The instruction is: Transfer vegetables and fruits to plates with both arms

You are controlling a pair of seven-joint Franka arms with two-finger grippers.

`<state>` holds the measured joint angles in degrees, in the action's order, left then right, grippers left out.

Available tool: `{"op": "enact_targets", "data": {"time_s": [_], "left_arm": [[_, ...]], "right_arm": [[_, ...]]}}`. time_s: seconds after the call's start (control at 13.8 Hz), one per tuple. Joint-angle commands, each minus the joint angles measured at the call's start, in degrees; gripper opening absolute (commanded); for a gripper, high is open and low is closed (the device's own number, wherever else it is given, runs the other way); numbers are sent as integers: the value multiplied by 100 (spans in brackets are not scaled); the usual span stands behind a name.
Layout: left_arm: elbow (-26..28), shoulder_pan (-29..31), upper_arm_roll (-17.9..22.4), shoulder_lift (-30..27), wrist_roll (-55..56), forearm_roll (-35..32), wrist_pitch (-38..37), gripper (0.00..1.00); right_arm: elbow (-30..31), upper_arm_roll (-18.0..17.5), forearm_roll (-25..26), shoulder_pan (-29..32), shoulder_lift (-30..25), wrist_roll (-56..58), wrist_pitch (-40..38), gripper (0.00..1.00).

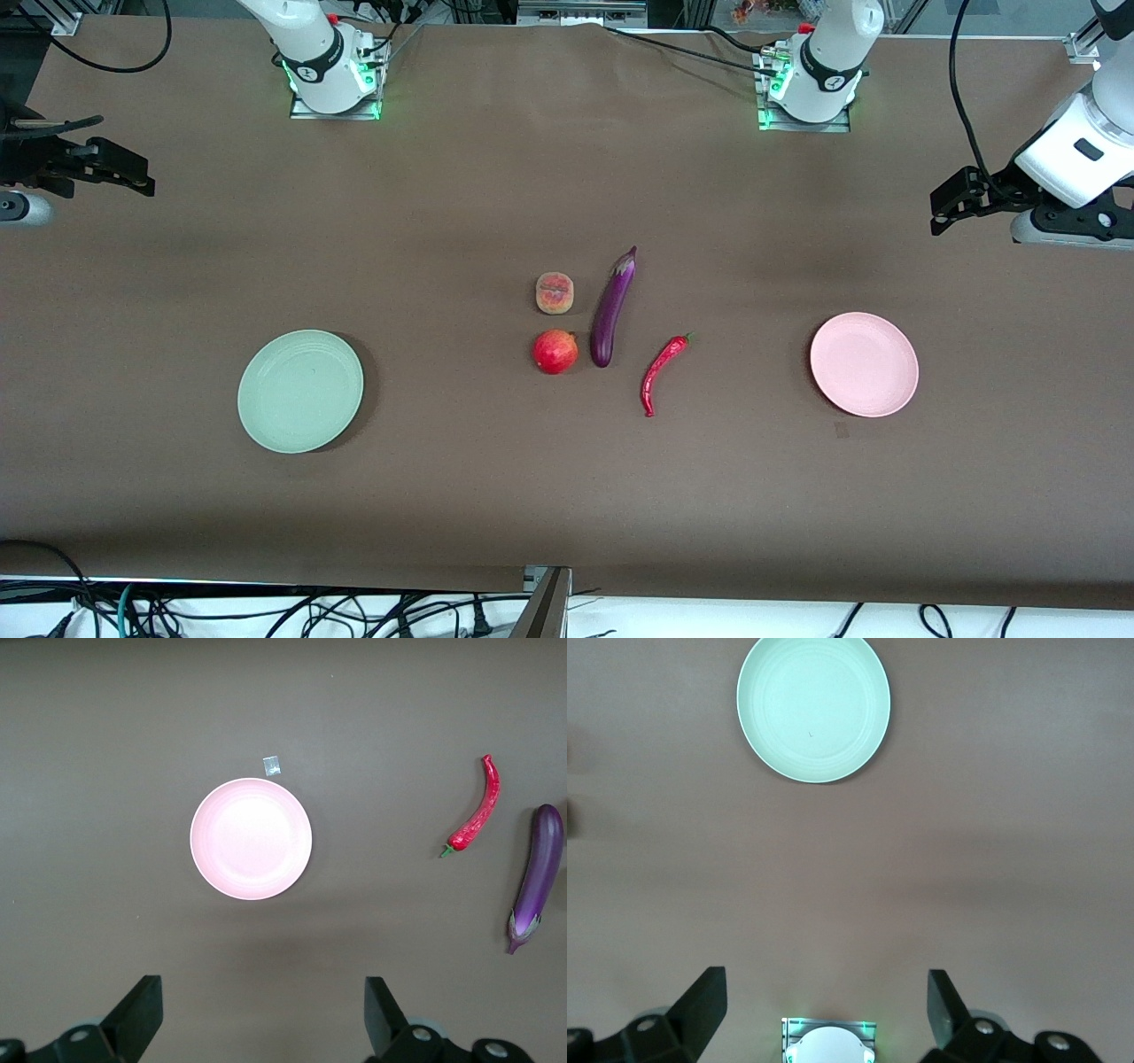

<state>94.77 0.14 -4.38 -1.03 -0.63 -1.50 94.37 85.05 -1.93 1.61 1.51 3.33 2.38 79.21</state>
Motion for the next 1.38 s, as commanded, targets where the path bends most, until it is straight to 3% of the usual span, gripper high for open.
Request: {"op": "enact_targets", "data": {"time_s": [0.0,0.87,1.09,1.3], "left_arm": [[-116,21,-28,50,-87,-113,-207,100],[-134,4,-36,121,-78,-105,-330,100],[-125,-40,-36,454,-122,-35,-909,100],[-143,-84,-54,1076,-95,-25,-885,100]], "right_arm": [[-6,-9,-29,33,-17,-35,7,100],[-6,-9,-29,33,-17,-53,-2,100],[-6,-9,-37,33,-17,-53,-2,100],[-6,-9,-37,33,-17,-53,7,100]]}}
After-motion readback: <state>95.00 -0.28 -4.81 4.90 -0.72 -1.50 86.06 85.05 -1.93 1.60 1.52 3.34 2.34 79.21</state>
